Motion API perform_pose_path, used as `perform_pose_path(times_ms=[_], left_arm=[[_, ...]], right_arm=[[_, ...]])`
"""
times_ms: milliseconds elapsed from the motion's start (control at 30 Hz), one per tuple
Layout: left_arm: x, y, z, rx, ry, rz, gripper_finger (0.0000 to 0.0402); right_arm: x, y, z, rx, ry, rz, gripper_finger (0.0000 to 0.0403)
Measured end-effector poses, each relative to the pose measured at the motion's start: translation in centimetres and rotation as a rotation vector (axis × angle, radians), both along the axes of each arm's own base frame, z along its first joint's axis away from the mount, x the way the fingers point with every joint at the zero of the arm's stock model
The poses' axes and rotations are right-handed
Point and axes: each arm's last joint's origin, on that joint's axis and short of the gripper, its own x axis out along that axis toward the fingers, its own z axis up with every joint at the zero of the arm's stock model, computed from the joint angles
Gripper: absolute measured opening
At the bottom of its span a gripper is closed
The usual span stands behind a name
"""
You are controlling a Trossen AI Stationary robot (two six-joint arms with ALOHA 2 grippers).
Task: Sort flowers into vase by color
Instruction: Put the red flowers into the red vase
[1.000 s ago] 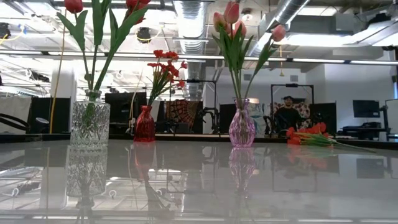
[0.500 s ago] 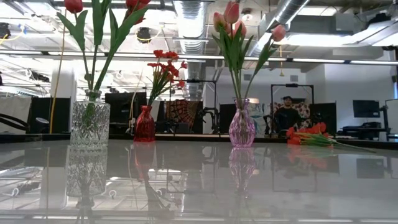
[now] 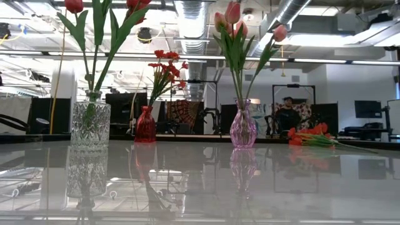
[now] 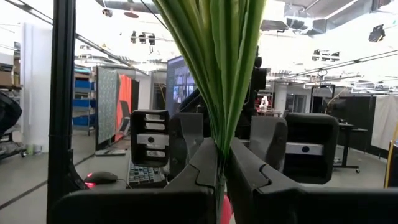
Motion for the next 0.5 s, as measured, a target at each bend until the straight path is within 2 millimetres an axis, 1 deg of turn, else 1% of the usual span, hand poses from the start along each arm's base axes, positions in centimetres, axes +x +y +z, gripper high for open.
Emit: perform_pose_path(times_ms=[300, 400, 500], left_arm=[[0.16, 0.02, -0.13, 0.001, 0.006, 0.006, 0.008], [0.18, 0.01, -0.15, 0.006, 0.007, 0.002, 0.0056], [0.17, 0.0, -0.14, 0.015, 0.005, -0.001, 0.0024]], right_arm=[[0.01, 0.0, -0.02, -0.001, 0.002, 0.0, 0.0042], [0.02, 0.0, -0.05, 0.015, 0.005, 0.005, 0.0049], [0.04, 0.0, -0.08, 0.028, 0.006, 0.009, 0.0063]])
